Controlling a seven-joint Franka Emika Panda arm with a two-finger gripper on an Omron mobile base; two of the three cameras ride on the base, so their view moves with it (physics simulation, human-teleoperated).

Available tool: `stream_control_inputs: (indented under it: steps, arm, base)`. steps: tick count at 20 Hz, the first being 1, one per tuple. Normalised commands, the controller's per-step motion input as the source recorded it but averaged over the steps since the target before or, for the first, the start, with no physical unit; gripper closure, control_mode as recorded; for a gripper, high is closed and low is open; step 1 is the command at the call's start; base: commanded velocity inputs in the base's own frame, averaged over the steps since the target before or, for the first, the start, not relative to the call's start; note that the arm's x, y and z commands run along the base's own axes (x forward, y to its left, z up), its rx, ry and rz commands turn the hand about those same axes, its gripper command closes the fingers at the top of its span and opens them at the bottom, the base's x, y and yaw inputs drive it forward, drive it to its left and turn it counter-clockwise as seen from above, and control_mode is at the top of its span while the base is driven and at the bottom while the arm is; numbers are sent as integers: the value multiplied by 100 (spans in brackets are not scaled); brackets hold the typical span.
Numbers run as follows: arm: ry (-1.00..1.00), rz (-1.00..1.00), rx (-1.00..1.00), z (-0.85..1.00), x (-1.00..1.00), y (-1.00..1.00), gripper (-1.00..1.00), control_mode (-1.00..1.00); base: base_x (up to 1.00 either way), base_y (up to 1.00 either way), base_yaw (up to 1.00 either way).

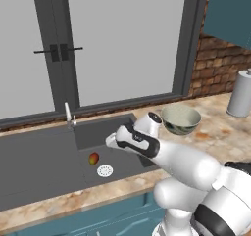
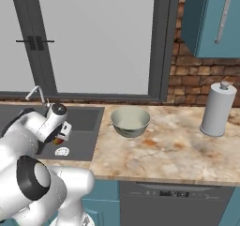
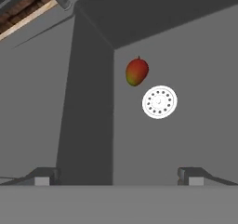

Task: Pick the limes from the cabinet and place them in one bowl. Pick the mango from the sink and place it in the other bowl.

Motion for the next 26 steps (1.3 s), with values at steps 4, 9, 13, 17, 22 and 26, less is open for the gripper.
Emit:
stream_control_inputs:
  steps: [4,9,13,17,22,26]
  arm:
    - [0,-8,1,-15,33,24,-100,-100]
    - [0,-1,0,0,2,2,-100,-100]
    - [0,0,0,-12,0,0,-100,-100]
    - [0,0,0,-17,5,0,-100,-100]
    - [0,0,0,-20,20,1,-100,-100]
    - [0,-2,0,-23,29,8,-100,-100]
  base:
    - [0,0,0]
    - [0,0,0]
    - [0,0,0]
    - [0,0,0]
    - [0,0,0]
    - [0,0,0]
